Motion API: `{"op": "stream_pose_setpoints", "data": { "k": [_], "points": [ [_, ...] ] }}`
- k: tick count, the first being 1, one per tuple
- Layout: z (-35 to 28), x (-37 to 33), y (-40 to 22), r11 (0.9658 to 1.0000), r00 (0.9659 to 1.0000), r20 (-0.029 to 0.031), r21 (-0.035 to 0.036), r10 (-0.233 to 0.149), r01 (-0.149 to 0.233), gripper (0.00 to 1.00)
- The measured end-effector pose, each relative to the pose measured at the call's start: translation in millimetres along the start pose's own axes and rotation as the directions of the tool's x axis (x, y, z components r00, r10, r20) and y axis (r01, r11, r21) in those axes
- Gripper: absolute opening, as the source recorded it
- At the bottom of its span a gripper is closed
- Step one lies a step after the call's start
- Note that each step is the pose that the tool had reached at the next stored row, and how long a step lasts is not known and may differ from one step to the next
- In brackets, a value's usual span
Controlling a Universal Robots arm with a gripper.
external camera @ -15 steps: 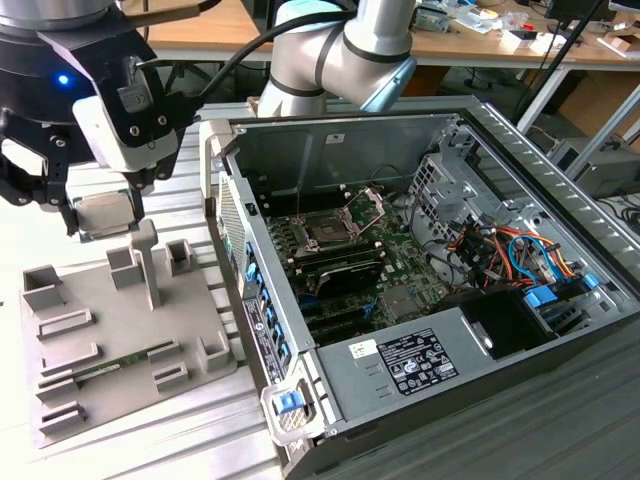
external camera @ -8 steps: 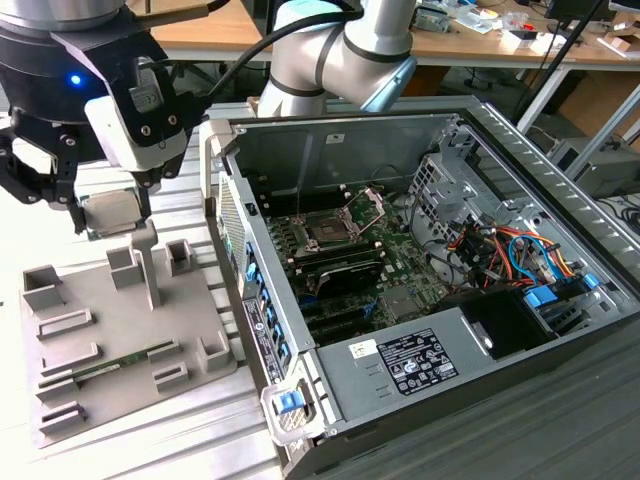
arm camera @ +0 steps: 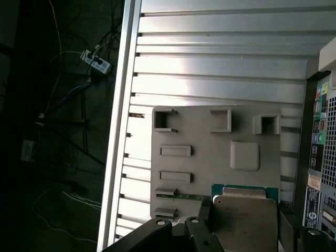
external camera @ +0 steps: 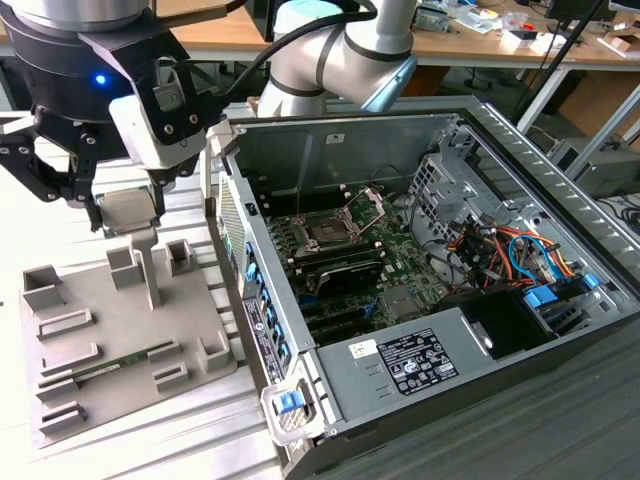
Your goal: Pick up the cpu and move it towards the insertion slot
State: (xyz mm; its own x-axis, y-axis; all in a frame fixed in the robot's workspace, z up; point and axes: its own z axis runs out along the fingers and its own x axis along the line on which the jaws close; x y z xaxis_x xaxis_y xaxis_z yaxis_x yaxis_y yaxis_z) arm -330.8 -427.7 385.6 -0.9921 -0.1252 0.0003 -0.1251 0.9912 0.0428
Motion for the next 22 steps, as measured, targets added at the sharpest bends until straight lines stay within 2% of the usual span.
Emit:
{"op": "stream_pose_setpoints", "data": {
  "k": [8,13,16,22],
  "points": [
    [-0.1,-19.4,-2.4,1.0000,1.0000,-0.0003,-0.0001,0.000,0.000,0.55],
    [-0.2,-35.7,-4.5,1.0000,1.0000,-0.0007,-0.0001,0.000,0.000,0.55],
    [-0.2,-50.2,-6.3,1.0000,1.0000,-0.0012,-0.0001,0.000,0.000,0.55],
    [-0.3,-69.2,-8.7,1.0000,1.0000,-0.0019,-0.0002,0.000,0.000,0.55]
  ]
}}
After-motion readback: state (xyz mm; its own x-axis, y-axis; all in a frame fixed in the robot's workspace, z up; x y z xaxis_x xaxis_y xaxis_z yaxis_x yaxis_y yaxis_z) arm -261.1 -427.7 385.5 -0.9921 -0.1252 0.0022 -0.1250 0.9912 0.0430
